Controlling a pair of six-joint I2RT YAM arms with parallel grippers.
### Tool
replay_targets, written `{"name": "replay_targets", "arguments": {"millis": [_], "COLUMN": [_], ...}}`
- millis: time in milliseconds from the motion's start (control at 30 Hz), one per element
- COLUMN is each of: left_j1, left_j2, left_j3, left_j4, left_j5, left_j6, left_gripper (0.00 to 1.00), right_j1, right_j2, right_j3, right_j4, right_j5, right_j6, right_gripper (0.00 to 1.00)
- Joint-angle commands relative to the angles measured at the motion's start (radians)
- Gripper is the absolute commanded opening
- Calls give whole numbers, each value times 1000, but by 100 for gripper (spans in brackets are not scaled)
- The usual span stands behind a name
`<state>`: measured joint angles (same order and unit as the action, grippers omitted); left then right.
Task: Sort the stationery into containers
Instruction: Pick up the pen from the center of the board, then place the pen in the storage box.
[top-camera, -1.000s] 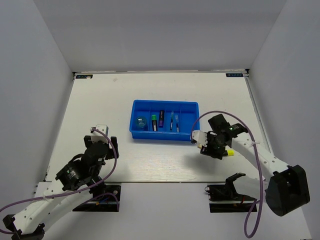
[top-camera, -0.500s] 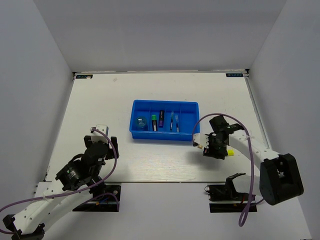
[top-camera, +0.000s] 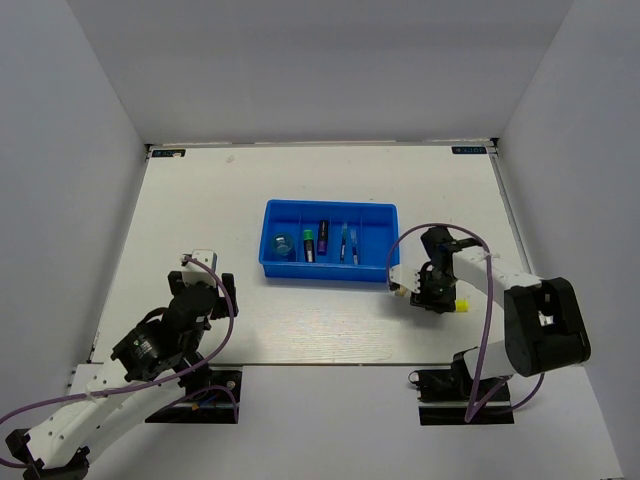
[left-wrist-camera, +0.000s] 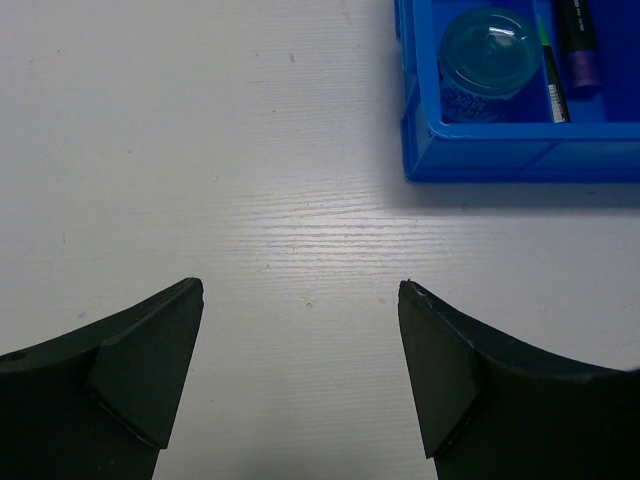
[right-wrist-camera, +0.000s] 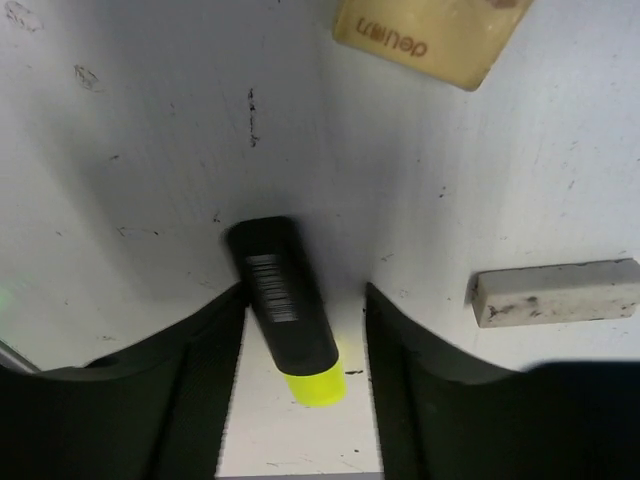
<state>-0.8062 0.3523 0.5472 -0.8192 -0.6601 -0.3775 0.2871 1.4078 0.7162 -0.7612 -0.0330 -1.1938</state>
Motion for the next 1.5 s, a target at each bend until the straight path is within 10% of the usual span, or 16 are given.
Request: {"name": "replay_targets", "arguments": {"millis": [0,333,633,1067,1467], "left_j1": [6,5,6,6,4], "left_j2": [0,1,4,7,56], "left_j3": [0,0,-3,-15,-7], "left_j4": [0,2,8,14,11], "left_j5": [4,4,5,-16,-32], "left_j6": [3,5,9,19,32], "left_gripper": [89,89,89,89,89], "right_j1": [-8,-5,52,285,297], "right_j2": [17,-116,-156,385,612], "right_j3": [-17,-5,438,979,950], "right_j4": [-10,-190,-391,299,599], "right_j5": [-36,-168,-620,-520,-417], "right_j6": [-27,-10,205,1355,1590], "right_gripper": [50,5,0,0,0]}}
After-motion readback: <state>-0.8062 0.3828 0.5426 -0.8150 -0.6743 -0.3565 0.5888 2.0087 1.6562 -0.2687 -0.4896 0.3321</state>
